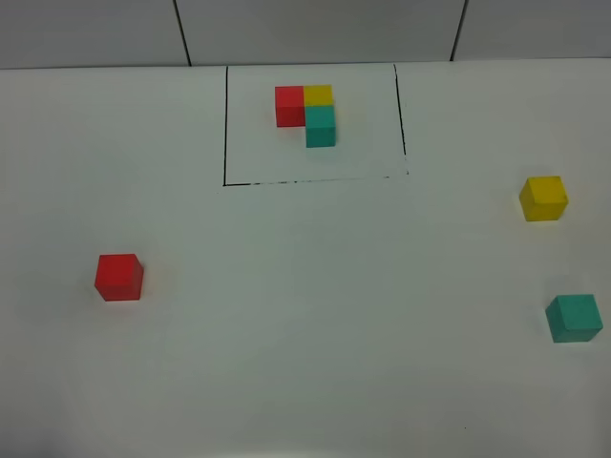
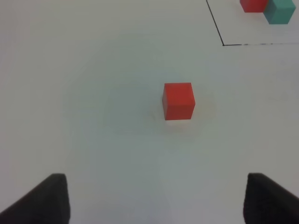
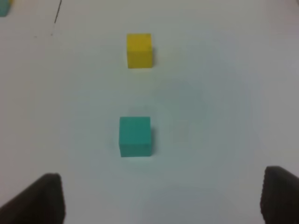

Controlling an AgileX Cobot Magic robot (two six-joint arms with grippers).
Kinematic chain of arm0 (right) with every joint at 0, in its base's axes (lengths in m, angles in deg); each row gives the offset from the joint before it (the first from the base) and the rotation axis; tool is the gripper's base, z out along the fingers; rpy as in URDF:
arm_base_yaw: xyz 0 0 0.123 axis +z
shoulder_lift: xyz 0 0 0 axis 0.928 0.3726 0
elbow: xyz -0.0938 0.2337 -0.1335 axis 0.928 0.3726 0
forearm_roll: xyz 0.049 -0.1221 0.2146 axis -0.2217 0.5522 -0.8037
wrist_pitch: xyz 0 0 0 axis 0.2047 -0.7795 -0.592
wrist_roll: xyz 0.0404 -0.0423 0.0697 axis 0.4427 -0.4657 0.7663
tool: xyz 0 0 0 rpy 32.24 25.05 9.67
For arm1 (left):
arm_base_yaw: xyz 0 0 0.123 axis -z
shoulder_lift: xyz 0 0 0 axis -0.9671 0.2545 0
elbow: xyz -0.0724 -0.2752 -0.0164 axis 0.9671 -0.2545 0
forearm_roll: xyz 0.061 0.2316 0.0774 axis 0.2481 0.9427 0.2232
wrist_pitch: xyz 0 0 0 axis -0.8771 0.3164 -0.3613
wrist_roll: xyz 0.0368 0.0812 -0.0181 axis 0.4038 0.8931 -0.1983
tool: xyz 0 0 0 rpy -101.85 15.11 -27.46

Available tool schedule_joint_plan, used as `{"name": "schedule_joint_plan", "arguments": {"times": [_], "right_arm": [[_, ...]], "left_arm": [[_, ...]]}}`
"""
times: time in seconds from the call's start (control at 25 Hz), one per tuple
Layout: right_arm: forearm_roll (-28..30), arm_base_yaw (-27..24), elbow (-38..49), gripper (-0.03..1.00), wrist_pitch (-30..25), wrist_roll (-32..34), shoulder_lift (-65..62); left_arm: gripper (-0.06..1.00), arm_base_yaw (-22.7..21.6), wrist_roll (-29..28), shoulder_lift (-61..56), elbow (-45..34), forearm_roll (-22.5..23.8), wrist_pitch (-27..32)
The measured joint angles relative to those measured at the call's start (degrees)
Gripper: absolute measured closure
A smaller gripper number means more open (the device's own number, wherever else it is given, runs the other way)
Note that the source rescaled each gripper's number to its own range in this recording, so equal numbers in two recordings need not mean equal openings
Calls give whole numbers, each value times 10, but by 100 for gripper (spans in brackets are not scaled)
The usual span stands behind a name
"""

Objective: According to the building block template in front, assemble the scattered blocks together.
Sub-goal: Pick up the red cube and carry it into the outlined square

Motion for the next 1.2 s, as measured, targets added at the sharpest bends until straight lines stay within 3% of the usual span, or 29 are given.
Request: {"name": "schedule_joint_plan", "arguments": {"times": [1.2], "right_arm": [[1,0,0,25,0,0,0]], "left_arm": [[-1,0,0,0,0,0,0]]}}
